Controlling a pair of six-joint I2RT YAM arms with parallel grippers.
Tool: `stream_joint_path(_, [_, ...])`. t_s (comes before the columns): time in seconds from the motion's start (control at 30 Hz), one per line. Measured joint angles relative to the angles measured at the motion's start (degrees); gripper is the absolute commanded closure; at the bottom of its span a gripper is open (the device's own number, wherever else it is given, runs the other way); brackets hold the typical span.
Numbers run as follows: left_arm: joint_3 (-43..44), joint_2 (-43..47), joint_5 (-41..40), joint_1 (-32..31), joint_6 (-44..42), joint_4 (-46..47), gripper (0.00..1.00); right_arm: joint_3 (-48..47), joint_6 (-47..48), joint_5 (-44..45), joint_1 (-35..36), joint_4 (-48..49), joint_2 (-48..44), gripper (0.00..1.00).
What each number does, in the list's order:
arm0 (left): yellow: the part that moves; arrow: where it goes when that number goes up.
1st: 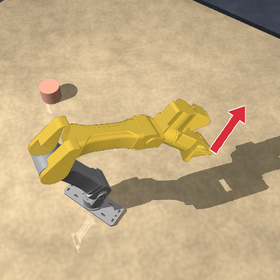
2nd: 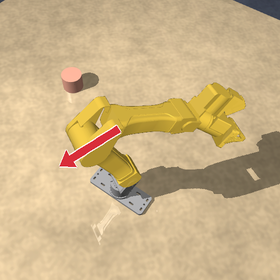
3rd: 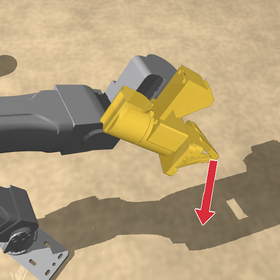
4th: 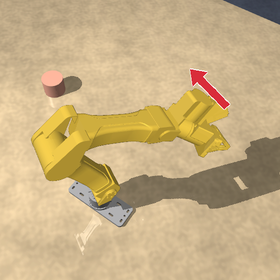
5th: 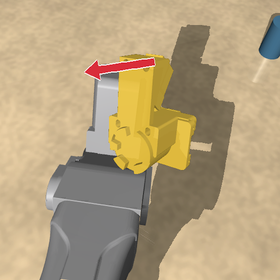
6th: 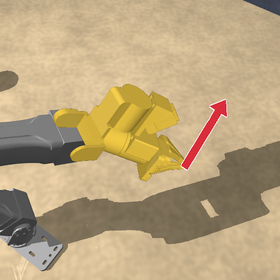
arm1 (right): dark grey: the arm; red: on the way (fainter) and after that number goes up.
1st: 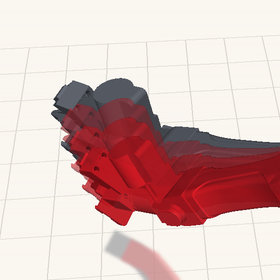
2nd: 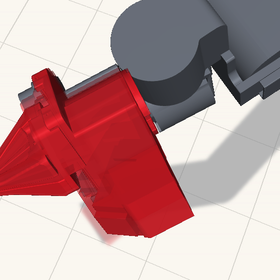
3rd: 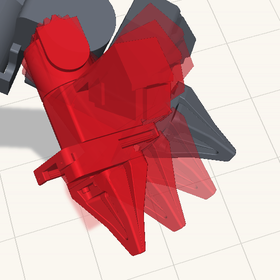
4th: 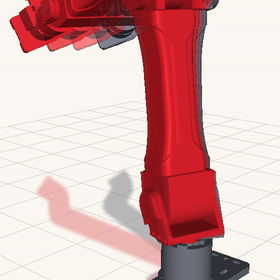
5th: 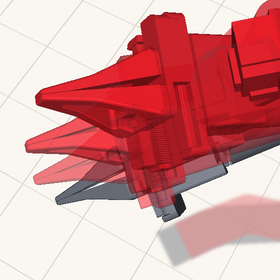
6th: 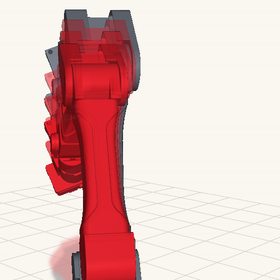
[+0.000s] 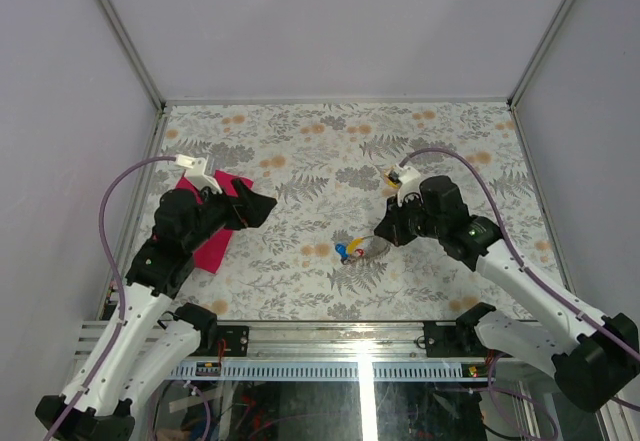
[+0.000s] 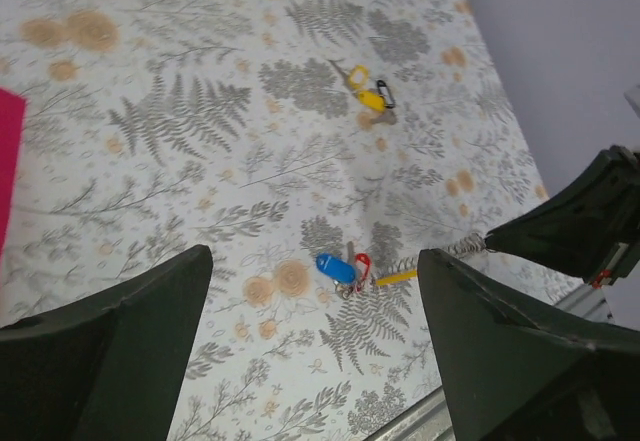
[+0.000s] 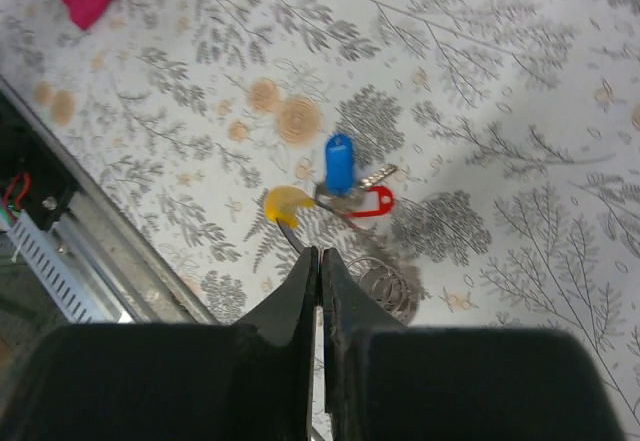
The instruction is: Put the keys on the keyring
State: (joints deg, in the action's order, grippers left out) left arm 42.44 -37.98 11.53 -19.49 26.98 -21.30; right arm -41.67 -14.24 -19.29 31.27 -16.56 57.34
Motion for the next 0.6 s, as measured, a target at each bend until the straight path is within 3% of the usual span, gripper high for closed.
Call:
stream_joint_path(0.37, [-3.8,2.2,2.6,-9.5,-1.0,12.8,0.27,-8.7,-2.8,-1.8,3.8,-2.3,-2.6,1.00])
stream_joint_path(0.57, [-3.3,-2.4,-5.6,-22.4,-3.9,17.6,0.27,-13.0,-6.7,-2.2,3.9,-5.4,-3.2,1.00])
stream_joint_path(0.6, [-3.2,-3.4,-8.0,-27.9,-4.9,18.3,0.27,-13.6,-7.3,-2.2,3.9,-5.8,-3.3,1.00])
